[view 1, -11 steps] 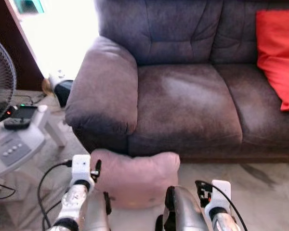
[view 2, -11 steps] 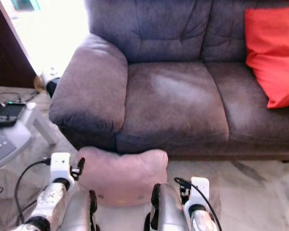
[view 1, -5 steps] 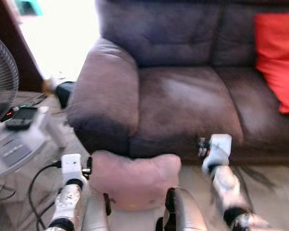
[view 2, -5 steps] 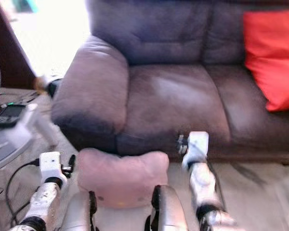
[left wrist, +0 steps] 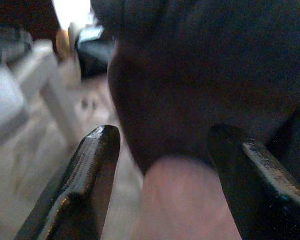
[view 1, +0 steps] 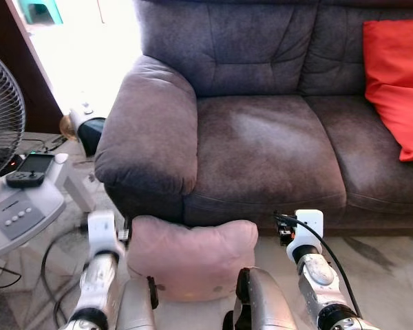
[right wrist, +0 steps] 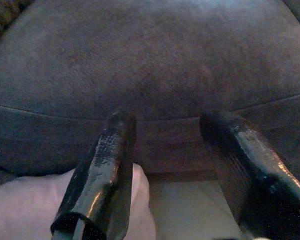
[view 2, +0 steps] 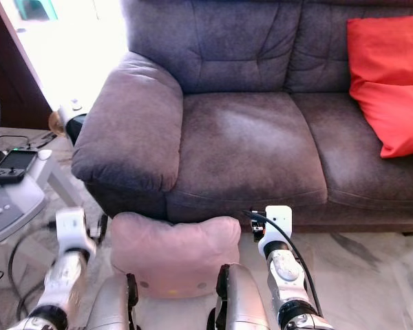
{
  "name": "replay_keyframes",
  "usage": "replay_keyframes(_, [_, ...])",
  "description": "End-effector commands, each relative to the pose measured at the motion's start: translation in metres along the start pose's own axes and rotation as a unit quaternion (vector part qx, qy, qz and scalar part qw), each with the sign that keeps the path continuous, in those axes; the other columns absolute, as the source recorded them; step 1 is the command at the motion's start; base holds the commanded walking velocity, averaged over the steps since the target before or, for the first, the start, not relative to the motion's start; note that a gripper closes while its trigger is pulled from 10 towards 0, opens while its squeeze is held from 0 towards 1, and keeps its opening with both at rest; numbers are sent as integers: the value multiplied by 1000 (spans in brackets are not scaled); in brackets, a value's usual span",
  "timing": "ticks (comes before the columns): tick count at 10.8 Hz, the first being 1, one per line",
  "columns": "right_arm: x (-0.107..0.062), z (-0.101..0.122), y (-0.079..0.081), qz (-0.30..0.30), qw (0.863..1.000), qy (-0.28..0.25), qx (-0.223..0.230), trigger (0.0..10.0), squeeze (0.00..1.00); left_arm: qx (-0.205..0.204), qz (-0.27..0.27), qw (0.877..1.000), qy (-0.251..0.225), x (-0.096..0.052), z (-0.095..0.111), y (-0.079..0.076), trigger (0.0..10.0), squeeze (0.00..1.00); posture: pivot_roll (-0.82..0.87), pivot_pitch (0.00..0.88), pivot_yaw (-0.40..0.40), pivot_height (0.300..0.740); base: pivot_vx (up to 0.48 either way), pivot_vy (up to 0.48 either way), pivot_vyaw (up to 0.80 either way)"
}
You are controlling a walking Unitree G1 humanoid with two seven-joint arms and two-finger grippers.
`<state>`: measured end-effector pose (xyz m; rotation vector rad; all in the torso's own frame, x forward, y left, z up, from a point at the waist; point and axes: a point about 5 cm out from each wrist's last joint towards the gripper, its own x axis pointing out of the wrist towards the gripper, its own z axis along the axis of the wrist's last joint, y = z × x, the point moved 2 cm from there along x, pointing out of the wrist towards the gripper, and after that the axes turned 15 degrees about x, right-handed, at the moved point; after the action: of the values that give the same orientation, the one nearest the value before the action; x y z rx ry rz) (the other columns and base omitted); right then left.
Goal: Move the pillow to the sofa from floor
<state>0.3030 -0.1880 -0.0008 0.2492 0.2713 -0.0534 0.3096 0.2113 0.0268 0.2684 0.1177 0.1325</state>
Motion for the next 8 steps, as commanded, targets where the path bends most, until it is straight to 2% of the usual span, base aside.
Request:
replay_keyframes(1, [-1,0,-2,-4,1000,-5,4,10000,0,0,-2,1000,-24,3,10,-1,10000,0,86,56,-45,569,0,0,0])
replay_keyframes(2, [-4,-2,-1,-1,1000,-7,3,10000,0,13,-10,999,-39,4,15,-4,10000,0,84,67,-45,569,0,0,0])
replay_keyframes(6, [-8,-16,5,-2,1000,15,11,10000,0,10,-11,1000,-24,0,8,-7,10000,0,82,91,-43,569,0,0,0])
replay_keyframes(8, [-6,-14,7,2,1000,18,9,10000,0,9,-14,1000,-23,1,9,-9,10000,0,78,98,-46,530,0,0,0])
